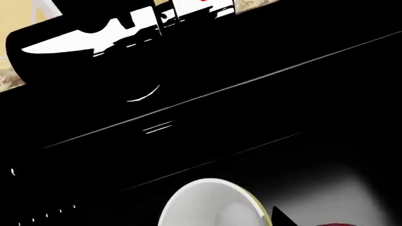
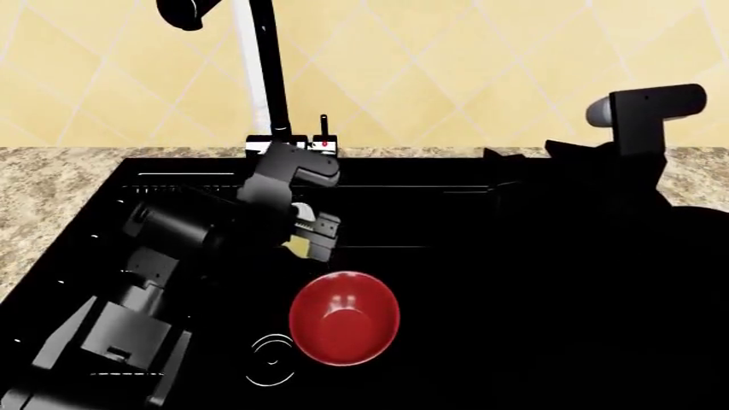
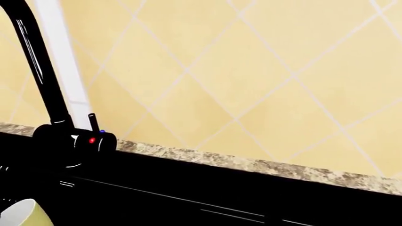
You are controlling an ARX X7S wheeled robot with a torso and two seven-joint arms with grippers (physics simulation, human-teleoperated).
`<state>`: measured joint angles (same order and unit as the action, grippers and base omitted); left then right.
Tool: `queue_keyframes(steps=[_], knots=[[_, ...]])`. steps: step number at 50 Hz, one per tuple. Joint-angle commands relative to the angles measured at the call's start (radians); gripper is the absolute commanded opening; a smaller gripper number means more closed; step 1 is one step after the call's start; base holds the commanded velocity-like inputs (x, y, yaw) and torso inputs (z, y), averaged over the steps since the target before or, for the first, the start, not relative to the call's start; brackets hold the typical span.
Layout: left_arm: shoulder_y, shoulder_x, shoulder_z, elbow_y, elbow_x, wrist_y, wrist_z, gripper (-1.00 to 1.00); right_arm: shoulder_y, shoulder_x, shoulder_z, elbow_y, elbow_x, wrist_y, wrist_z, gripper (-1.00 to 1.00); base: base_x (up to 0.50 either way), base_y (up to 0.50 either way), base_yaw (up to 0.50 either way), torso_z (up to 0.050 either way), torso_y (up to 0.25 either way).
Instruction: Pick the cup and bowl from the sink and place them on the counter for drying.
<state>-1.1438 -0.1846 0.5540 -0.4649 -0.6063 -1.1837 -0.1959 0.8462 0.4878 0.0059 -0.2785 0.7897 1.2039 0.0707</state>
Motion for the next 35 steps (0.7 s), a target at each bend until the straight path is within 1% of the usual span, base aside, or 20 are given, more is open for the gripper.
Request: queue_keyframes(steps=[1,3,5,9,14,21,23,27,28,30,31,33,34,35], knots=[[0.019,-0.057,-0.021,0.189,-0.052,-0.081,-0.032,-1.0,0.01,-0.001,-0.01,0.01,0.004,0.0,-0.003,1.0,0.0,0.0,0.0,0.0,0.0],[0.023,-0.061,-0.031,0.213,-0.065,-0.095,-0.038,-1.0,0.014,-0.002,-0.013,0.01,0.005,0.001,-0.001,1.0,0.0,0.0,0.0,0.0,0.0],[0.023,-0.07,-0.018,0.233,-0.048,-0.066,-0.042,-1.0,0.011,-0.002,-0.015,0.01,0.006,0.0,-0.002,1.0,0.0,0.0,0.0,0.0,0.0],[0.024,-0.07,-0.045,0.275,-0.074,-0.1,-0.059,-1.0,0.012,-0.002,-0.015,0.014,0.006,-0.002,-0.001,1.0,0.0,0.0,0.0,0.0,0.0],[0.023,-0.1,-0.076,0.36,-0.114,-0.144,-0.065,-1.0,0.018,-0.002,-0.022,0.02,0.005,-0.006,-0.004,1.0,0.0,0.0,0.0,0.0,0.0],[0.025,-0.114,-0.146,0.448,-0.178,-0.219,-0.095,-1.0,0.035,-0.004,-0.035,0.035,0.001,-0.009,-0.007,1.0,0.0,0.0,0.0,0.0,0.0],[0.025,-0.127,-0.144,0.468,-0.184,-0.222,-0.092,-1.0,0.036,-0.004,-0.037,0.035,0.002,-0.008,-0.007,1.0,0.0,0.0,0.0,0.0,0.0],[0.001,-0.153,-0.189,0.517,-0.227,-0.262,-0.089,-1.0,0.038,-0.002,-0.037,0.031,0.009,0.003,-0.002,1.0,0.0,0.0,0.0,0.0,0.0],[-0.017,-0.133,-0.254,0.471,-0.259,-0.334,-0.114,-1.0,0.038,-0.002,-0.037,0.03,0.009,0.003,-0.002,1.0,0.0,0.0,0.0,0.0,0.0],[-0.029,-0.155,-0.232,0.497,-0.261,-0.319,-0.098,-1.0,0.037,-0.002,-0.037,0.031,0.009,0.002,-0.001,1.0,0.0,0.0,0.0,0.0,0.0],[-0.047,-0.153,-0.263,0.492,-0.279,-0.34,-0.103,-1.0,0.035,-0.003,-0.04,0.033,0.008,-0.001,-0.002,1.0,0.0,0.0,0.0,0.0,0.0],[-0.064,-0.157,-0.273,0.496,-0.294,-0.361,-0.115,-1.0,0.034,-0.004,-0.045,0.039,0.005,-0.007,-0.006,1.0,0.0,0.0,0.0,0.0,0.005],[-0.078,-0.176,-0.26,0.504,-0.308,-0.372,-0.105,-1.0,0.034,-0.004,-0.046,0.042,0.005,-0.01,-0.008,1.0,0.0,0.0,0.0,0.0,0.0],[-0.078,-0.179,-0.258,0.51,-0.325,-0.377,-0.113,-1.0,0.034,-0.003,-0.047,0.043,0.005,-0.012,-0.009,1.0,0.0,0.0,0.0,0.0,0.0]])
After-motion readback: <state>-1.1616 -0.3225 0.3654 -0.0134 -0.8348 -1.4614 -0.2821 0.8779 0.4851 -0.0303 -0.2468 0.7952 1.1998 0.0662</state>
